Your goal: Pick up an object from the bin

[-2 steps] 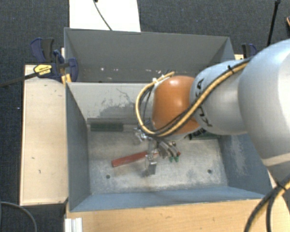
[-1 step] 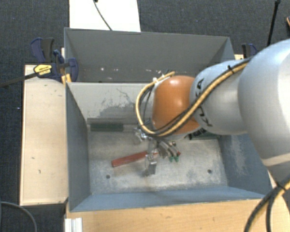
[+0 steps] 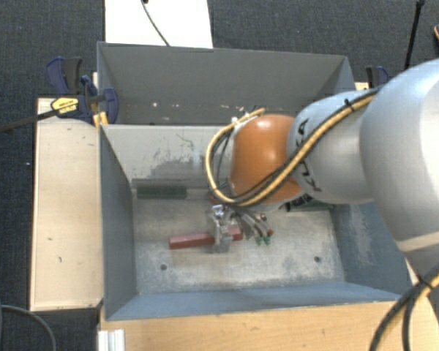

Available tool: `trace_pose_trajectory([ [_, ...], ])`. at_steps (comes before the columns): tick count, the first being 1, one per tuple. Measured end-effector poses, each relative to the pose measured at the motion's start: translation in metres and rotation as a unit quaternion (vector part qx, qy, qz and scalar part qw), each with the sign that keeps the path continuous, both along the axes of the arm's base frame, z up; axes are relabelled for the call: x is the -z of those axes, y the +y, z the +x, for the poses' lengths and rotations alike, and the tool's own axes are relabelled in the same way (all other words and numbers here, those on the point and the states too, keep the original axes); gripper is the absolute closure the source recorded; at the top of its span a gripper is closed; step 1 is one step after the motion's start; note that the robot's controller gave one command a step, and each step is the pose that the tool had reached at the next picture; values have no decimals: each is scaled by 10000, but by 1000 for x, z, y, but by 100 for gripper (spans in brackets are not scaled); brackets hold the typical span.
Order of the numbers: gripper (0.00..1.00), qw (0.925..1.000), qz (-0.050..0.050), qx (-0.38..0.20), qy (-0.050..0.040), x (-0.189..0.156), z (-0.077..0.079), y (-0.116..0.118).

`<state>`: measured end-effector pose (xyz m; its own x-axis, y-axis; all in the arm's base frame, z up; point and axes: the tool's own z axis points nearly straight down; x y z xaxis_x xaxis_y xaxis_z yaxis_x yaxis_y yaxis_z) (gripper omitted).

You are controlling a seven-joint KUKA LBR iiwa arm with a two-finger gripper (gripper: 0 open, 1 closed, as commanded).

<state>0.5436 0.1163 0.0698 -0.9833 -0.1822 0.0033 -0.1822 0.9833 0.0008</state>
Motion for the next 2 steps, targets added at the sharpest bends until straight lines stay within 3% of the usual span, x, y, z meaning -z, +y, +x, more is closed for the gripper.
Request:
trace_pose_trajectory([
  [2, 100, 10000, 12, 41, -50, -41, 2, 0],
])
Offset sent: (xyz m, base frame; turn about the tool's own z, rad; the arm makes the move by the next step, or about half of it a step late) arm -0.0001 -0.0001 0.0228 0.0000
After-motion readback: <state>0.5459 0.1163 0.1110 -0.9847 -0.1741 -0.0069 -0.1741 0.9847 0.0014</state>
